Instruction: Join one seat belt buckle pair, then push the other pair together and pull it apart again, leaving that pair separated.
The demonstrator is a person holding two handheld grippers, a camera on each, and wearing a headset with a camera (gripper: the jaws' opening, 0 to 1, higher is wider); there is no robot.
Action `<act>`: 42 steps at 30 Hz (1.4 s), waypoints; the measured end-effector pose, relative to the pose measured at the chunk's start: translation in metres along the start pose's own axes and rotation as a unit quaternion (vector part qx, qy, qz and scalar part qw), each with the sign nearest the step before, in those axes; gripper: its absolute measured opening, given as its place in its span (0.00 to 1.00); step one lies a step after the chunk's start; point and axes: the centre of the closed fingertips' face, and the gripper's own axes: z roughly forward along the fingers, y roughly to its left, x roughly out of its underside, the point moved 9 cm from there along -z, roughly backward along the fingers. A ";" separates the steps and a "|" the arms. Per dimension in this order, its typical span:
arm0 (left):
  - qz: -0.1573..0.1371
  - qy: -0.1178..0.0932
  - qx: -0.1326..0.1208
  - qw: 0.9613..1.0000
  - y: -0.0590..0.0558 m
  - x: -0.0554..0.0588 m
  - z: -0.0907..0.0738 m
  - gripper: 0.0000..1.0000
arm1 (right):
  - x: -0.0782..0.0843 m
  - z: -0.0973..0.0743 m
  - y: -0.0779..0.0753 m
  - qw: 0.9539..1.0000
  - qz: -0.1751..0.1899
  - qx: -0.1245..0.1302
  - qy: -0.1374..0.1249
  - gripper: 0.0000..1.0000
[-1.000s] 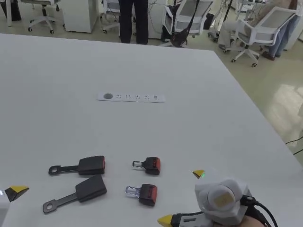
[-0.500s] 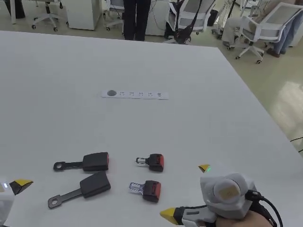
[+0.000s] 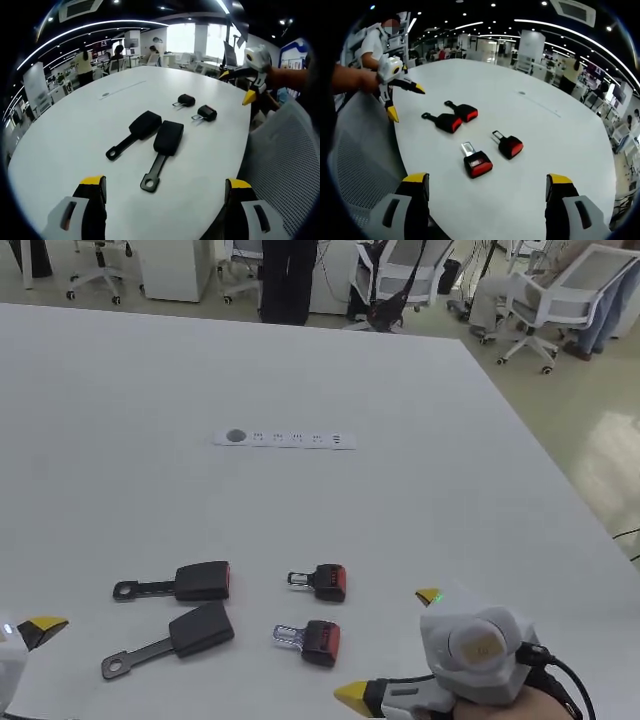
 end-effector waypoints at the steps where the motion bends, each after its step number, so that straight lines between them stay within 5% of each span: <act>1: -0.001 -0.001 -0.001 1.000 0.000 0.000 0.000 1.00 | 0.000 0.001 0.000 1.000 0.000 -0.001 0.000 0.99; 23: -0.022 -0.043 -0.004 0.999 0.004 -0.011 -0.006 0.99 | -0.005 0.001 -0.003 0.999 0.024 0.003 -0.025 0.99; 29: -0.019 -0.044 -0.005 0.999 0.006 -0.013 -0.006 0.95 | -0.004 0.001 -0.002 1.000 0.010 -0.010 -0.014 0.91; 42: 0.040 -0.033 0.034 0.998 0.003 -0.033 0.012 0.76 | -0.012 0.011 -0.005 0.999 -0.005 -0.030 -0.011 0.73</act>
